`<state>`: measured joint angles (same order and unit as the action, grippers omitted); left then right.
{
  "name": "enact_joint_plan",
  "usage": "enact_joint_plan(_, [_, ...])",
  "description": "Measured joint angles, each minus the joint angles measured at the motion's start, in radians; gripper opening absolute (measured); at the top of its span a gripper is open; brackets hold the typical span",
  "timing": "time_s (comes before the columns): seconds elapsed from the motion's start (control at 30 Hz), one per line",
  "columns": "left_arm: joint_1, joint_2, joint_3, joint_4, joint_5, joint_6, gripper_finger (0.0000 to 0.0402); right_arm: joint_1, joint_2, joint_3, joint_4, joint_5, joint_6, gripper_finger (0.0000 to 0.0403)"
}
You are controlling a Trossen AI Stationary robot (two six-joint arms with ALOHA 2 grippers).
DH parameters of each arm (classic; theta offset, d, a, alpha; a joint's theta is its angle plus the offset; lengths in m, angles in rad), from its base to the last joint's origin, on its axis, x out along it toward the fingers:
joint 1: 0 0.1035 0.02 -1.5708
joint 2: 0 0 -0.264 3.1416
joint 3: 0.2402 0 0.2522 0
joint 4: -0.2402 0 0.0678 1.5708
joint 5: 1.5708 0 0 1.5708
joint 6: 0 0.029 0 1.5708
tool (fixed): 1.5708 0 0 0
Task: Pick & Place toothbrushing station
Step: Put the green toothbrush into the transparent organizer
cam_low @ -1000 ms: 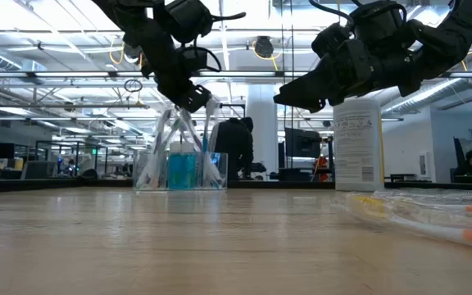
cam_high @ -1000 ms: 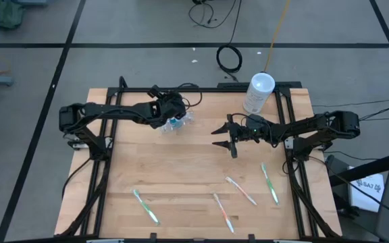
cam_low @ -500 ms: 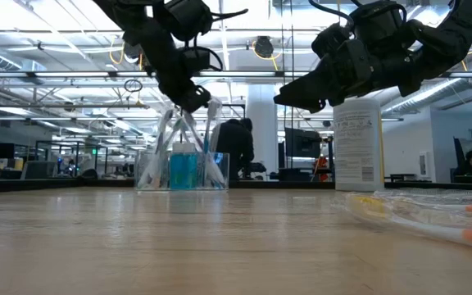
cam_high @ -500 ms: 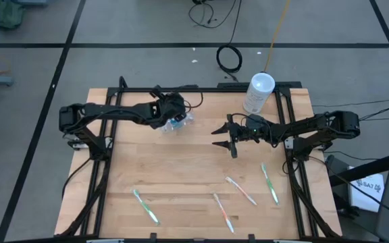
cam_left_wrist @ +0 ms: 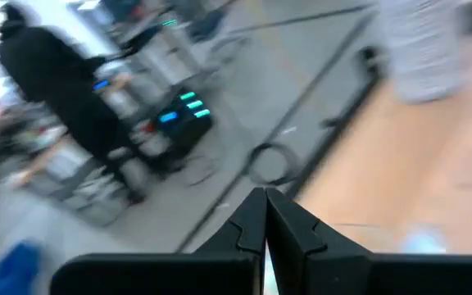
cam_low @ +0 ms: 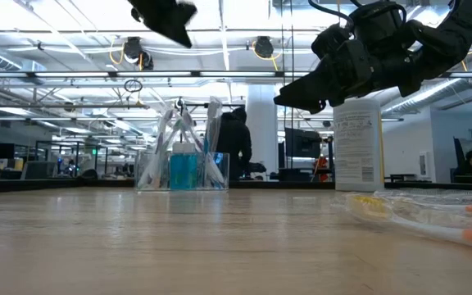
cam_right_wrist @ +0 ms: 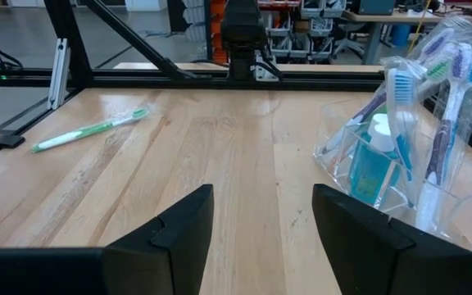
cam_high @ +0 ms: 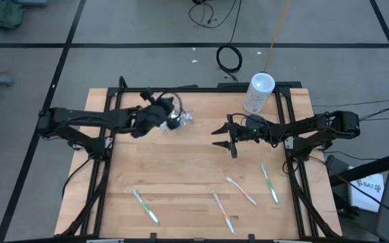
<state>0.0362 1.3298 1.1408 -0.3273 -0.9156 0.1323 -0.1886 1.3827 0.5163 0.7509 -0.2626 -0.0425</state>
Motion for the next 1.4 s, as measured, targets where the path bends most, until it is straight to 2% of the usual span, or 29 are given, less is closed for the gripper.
enact_joint_plan(0.2, [-0.11,-0.072,0.001,-0.16,0.259,-0.054,0.0016,0.0,0.0,0.0,0.0,0.0,0.0,0.0201])
enact_joint_plan(0.33, [-0.164,-0.079,0.001,-0.306,0.365,-0.144,0.0031,0.0,0.0,0.0,0.0,0.0,0.004,0.0201])
enact_joint_plan(0.53, [-0.222,-0.048,-0.004,-0.499,0.574,-0.247,0.0087,0.0,0.0,0.0,0.0,0.0,0.004,0.0201])
enact_joint_plan(0.77, [-0.344,0.013,-0.082,-0.506,0.878,-0.205,0.0146,0.0,0.0,0.0,0.0,0.002,0.04,0.0201])
enact_joint_plan(0.97, [-0.468,0.047,-0.2,-0.395,0.946,-0.275,0.0169,0.0,0.0,0.0,0.0,0.003,0.087,0.0201])
enact_joint_plan(1.2, [-0.581,0.059,-0.351,-0.218,1.03,-0.422,0.0173,0.0,0.0,0.0,0.0,0.003,0.087,0.0201])
enact_joint_plan(1.4, [-0.654,0.059,-0.438,-0.213,1.066,-0.563,0.0173,0.0,0.0,0.0,0.0,0.003,0.084,0.0201])
